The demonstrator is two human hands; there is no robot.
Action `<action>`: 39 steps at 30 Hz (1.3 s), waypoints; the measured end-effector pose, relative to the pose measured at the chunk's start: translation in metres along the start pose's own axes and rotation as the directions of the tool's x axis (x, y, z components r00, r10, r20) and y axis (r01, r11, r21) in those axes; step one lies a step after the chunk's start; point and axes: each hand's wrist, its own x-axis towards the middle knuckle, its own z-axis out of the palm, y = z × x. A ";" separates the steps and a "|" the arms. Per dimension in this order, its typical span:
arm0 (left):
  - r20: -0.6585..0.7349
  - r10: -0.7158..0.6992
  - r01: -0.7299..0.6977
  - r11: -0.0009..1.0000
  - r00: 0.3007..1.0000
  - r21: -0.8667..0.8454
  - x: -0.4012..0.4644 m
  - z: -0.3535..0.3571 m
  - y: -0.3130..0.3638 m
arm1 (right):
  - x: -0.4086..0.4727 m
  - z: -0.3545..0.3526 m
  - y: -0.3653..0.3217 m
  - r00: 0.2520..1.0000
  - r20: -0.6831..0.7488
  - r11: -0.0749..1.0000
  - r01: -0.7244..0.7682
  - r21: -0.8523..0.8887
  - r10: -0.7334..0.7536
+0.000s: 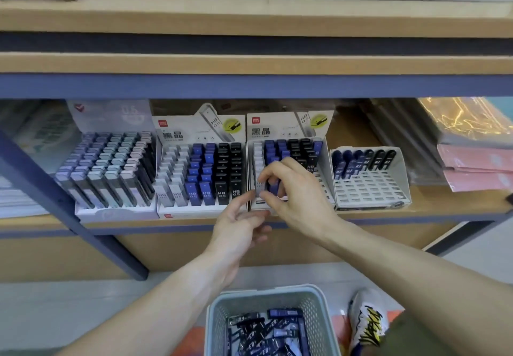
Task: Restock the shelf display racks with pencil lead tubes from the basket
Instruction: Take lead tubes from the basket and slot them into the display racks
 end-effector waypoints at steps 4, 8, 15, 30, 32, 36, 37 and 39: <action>-0.002 -0.003 0.003 0.993 1.000 0.119 -0.004 -0.013 -0.019 | -0.039 0.003 -0.005 0.985 0.152 0.997 -0.080 0.013 0.077; 0.055 -0.058 0.036 0.943 0.997 0.332 -0.013 -0.027 -0.055 | -0.092 0.011 0.004 0.908 0.396 0.989 -0.150 0.008 0.135; 0.242 -0.299 -0.091 0.440 0.923 0.893 -0.017 -0.064 -0.152 | -0.186 0.073 0.049 0.544 0.752 0.923 -0.303 -0.238 0.372; 0.167 -0.293 -0.088 0.264 0.941 0.960 0.028 -0.055 -0.296 | -0.246 0.215 0.128 0.454 0.635 0.772 -0.482 -0.415 0.625; 0.205 -0.266 -0.142 0.238 0.942 0.961 0.038 -0.051 -0.306 | -0.248 0.221 0.137 0.485 0.611 0.772 -0.500 -0.393 0.625; 0.268 -0.280 -0.215 0.207 0.922 0.954 0.058 -0.043 -0.314 | -0.246 0.229 0.147 0.493 0.614 0.777 -0.504 -0.377 0.617; 0.276 -0.284 -0.225 0.197 0.918 0.954 0.062 -0.041 -0.315 | -0.246 0.231 0.148 0.491 0.618 0.780 -0.497 -0.381 0.614; 0.279 -0.299 -0.234 0.177 0.913 0.956 0.068 -0.039 -0.317 | -0.248 0.235 0.151 0.495 0.626 0.792 -0.466 -0.394 0.603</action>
